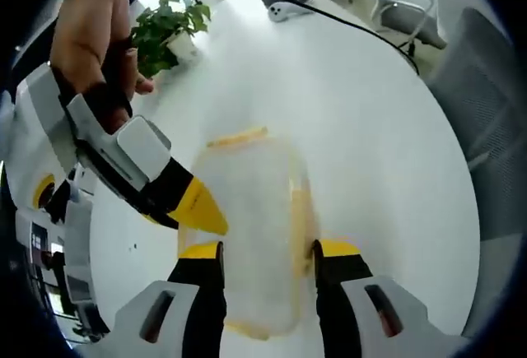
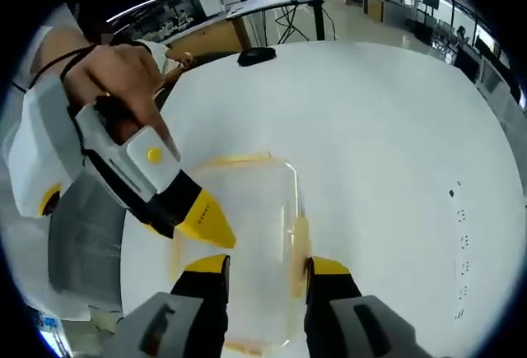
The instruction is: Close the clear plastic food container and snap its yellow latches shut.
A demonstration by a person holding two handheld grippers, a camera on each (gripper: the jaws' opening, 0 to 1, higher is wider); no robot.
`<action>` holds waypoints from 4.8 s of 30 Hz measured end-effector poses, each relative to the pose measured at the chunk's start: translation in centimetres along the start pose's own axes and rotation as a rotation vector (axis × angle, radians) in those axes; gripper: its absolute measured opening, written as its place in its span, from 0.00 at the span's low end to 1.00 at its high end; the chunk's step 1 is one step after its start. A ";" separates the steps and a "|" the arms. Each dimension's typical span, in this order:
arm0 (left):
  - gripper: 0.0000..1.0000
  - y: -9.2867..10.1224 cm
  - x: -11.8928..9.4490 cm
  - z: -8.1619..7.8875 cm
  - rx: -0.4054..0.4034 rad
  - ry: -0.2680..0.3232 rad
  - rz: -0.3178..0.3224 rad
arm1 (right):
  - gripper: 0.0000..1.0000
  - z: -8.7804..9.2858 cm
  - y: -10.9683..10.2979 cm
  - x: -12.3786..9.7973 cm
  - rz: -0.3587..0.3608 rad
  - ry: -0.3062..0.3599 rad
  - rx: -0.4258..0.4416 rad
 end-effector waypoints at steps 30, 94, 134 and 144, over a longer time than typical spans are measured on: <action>0.37 -0.1 0.5 -0.2 0.035 -0.035 -0.068 | 0.32 -0.1 -0.5 0.4 -0.022 -0.069 -0.044; 0.70 -3.2 -2.4 3.2 -0.110 -0.038 0.055 | 0.61 4.9 -4.9 -3.6 0.185 -0.064 -0.020; 0.81 -2.8 1.7 5.8 -0.058 -0.135 0.133 | 0.69 6.1 -3.2 -0.8 0.287 -0.060 -0.071; 0.81 -2.6 1.5 6.2 -0.065 -0.140 0.128 | 0.69 5.7 -3.4 -0.5 0.286 -0.067 -0.077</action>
Point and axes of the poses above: the point that each gripper's makers call its tool centre point, and the gripper's own axes: x roughly forward along the fingers, y roughly to its right, z roughly out of its underside, the point moved 1 cm from there along -x, roughly backward along the fingers, and after that the axes turned 1 degree about y, right-handed, at the moved point
